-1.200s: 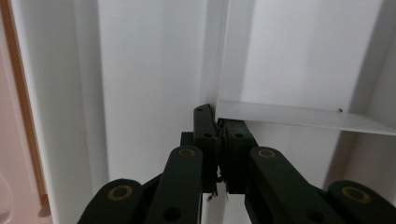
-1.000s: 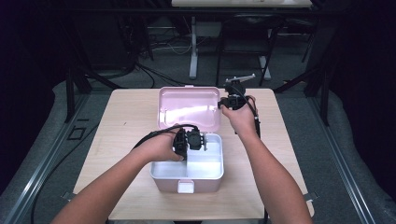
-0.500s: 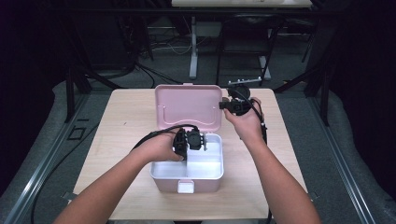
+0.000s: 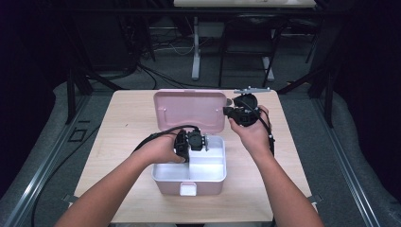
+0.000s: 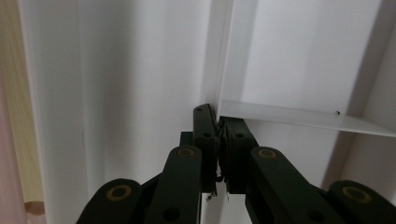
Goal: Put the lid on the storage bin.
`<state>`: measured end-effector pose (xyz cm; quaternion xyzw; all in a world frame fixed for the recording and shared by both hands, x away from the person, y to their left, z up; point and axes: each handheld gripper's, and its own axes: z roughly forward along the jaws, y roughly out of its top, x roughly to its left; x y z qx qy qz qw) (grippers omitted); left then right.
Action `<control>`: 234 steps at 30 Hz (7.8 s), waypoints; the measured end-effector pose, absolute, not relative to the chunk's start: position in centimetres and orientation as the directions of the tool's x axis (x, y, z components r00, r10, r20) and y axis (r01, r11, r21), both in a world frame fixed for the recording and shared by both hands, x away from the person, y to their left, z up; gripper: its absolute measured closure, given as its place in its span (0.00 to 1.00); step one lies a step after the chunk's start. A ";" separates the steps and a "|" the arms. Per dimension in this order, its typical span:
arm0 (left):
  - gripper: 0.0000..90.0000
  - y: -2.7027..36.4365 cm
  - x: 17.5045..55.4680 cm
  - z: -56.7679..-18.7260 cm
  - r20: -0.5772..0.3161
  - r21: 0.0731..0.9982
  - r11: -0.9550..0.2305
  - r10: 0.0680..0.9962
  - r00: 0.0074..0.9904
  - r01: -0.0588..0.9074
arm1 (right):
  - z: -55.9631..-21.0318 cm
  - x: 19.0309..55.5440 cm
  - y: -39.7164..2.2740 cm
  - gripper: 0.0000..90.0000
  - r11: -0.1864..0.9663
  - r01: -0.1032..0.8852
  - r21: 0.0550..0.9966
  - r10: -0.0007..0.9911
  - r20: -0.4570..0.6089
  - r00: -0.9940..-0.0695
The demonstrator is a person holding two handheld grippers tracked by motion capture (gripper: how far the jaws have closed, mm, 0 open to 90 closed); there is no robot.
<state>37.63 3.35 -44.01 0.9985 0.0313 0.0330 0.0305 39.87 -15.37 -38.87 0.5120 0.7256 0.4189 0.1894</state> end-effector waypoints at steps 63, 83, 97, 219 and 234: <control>0.71 17.3 37.1 -38.5 0.110 0.692 -0.588 0.659 0.744 0.419 | -39.1 37.5 -15.5 0.96 0.144 0.523 0.840 0.887 0.124 -0.444; 0.78 18.9 39.0 -37.9 0.100 0.809 -0.424 0.781 0.616 0.407 | -39.2 37.3 -15.7 0.96 0.144 0.517 0.843 0.881 0.129 -0.455; 0.87 18.5 39.0 -37.0 0.088 0.853 -0.379 0.783 0.616 0.359 | -39.2 37.2 -15.7 0.96 0.143 0.513 0.846 0.882 0.126 -0.454; 0.82 20.4 28.9 -40.6 0.071 0.861 -0.412 0.678 0.732 0.299 | -41.2 28.2 -16.8 0.77 0.212 0.425 0.880 0.797 0.096 -0.597; 0.81 20.6 27.5 -42.4 0.088 0.860 -0.423 0.675 0.733 0.286 | -43.0 26.5 -17.2 0.81 0.204 0.416 0.886 0.781 0.109 -0.615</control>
